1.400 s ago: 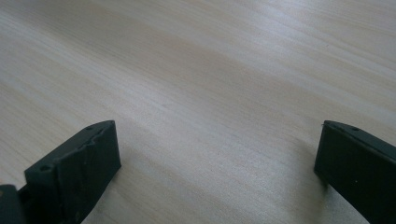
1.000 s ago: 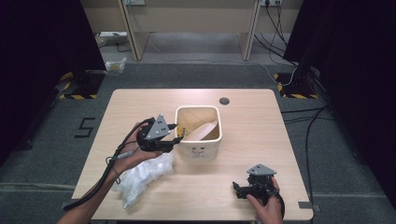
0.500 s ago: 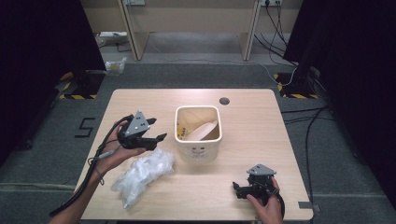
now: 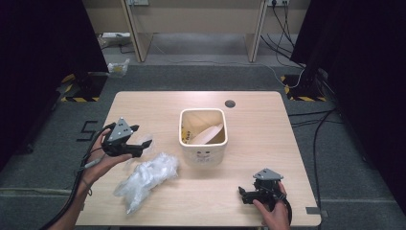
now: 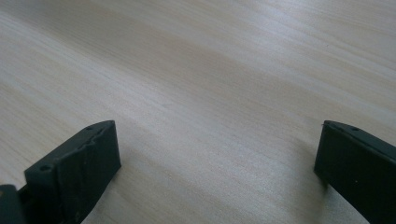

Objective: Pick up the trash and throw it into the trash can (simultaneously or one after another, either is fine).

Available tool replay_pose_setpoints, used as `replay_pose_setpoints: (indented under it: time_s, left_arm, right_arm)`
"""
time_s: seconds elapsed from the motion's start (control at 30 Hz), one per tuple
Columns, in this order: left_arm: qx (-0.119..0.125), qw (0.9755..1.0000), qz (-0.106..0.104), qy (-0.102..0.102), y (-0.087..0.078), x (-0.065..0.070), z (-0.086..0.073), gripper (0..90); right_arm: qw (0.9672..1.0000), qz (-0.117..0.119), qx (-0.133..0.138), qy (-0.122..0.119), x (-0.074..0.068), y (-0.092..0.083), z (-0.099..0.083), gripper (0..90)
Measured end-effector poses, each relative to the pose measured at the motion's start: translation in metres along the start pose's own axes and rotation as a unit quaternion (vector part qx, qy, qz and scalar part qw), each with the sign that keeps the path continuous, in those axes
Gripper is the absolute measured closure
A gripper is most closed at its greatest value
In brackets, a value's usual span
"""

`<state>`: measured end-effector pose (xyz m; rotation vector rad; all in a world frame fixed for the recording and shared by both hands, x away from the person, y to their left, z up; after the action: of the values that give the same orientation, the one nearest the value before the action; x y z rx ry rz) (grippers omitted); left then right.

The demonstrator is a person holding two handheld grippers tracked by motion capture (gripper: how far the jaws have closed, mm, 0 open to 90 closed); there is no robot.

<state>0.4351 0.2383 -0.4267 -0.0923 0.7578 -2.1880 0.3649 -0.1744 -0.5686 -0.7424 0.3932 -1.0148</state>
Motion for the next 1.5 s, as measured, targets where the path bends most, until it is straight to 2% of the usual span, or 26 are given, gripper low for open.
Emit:
replay_pose_setpoints:
  time_s: [0.07,0.13,0.17,0.23,0.33,0.53,0.73,0.93,1.0,1.2,1.3,1.33,1.37,1.4,1.43,1.47,1.5]
  left_arm:
    - [-0.002,1.0,0.003,0.0,0.002,-0.004,-0.009,27.8]
    - [-0.008,0.9999,0.007,-0.011,0.004,-0.005,-0.018,27.6]
    - [-0.008,0.9999,0.009,-0.008,0.005,-0.008,-0.022,27.5]
    - [-0.023,0.9995,0.013,-0.019,0.01,-0.01,-0.036,27.5]
    - [-0.031,0.9991,0.021,-0.02,0.012,-0.013,-0.045,27.5]
    - [-0.046,0.9979,0.029,-0.036,0.019,-0.02,-0.064,27.8]
    - [-0.065,0.9964,0.027,-0.048,0.029,-0.023,-0.083,28.2]
    - [-0.081,0.995,0.033,-0.049,0.04,-0.024,-0.096,28.7]
    - [-0.091,0.9944,0.028,-0.047,0.044,-0.023,-0.101,29.3]
    - [-0.096,0.9938,0.031,-0.047,0.05,-0.023,-0.105,31.1]
    - [-0.103,0.9934,0.028,-0.04,0.054,-0.022,-0.108,32.1]
    - [-0.106,0.9933,0.028,-0.036,0.056,-0.021,-0.11,34.2]
    - [-0.109,0.9932,0.028,-0.031,0.058,-0.021,-0.111,43.1]
    - [-0.11,0.9932,0.027,-0.027,0.059,-0.021,-0.112,43.1]
    - [-0.111,0.9931,0.027,-0.023,0.06,-0.021,-0.114,47.7]
    - [-0.114,0.993,0.027,-0.016,0.06,-0.021,-0.115,59.7]
    - [-0.116,0.9928,0.029,-0.011,0.06,-0.021,-0.116,59.7]
  right_arm:
    - [1.0,0.0,0.0,0.0,0.0,0.0,0.0,0.2]
    - [1.0,0.0,0.0,0.0,0.0,0.0,0.0,0.2]
    - [1.0,0.0,0.0,0.0,0.0,0.0,0.0,0.2]
    - [1.0,0.0,0.0,0.0,0.0,0.0,0.0,0.2]
    - [1.0,0.0,0.0,0.0,0.0,0.0,0.0,0.2]
    - [1.0,0.0,0.0,0.0,0.0,0.0,0.0,0.2]
    - [1.0,0.0,0.0,0.0,0.0,0.0,0.0,0.2]
    - [1.0,0.0,0.0,0.0,0.0,0.0,0.0,0.2]
    - [1.0,0.0,0.0,0.0,0.0,0.0,0.0,0.2]
    - [1.0,0.0,0.0,0.0,0.0,0.0,0.0,0.2]
    - [1.0,0.0,0.0,0.0,0.0,0.0,0.0,0.3]
    - [1.0,0.001,0.0,0.0,0.0,0.0,0.0,0.3]
    - [1.0,0.001,0.0,0.0,0.0,0.0,0.0,0.2]
    - [1.0,0.001,0.0,0.0,0.0,0.0,0.0,0.2]
    - [1.0,0.001,-0.001,0.002,-0.001,0.0,0.0,0.3]
    - [1.0,0.001,-0.001,0.002,-0.001,0.0,0.0,0.3]
    - [1.0,0.001,-0.001,0.002,-0.001,0.0,0.0,0.3]
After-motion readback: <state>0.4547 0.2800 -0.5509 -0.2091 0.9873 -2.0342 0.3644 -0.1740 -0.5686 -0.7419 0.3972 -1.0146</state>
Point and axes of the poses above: each handheld gripper's, and its own axes: y roughly forward along the jaws, z roughly out of its top, x roughly to its right, the point moved 7 cm from there along y, roughly forward along the jaws, and after that the axes turned 2 degrees about -z, right-handed, at the moved point
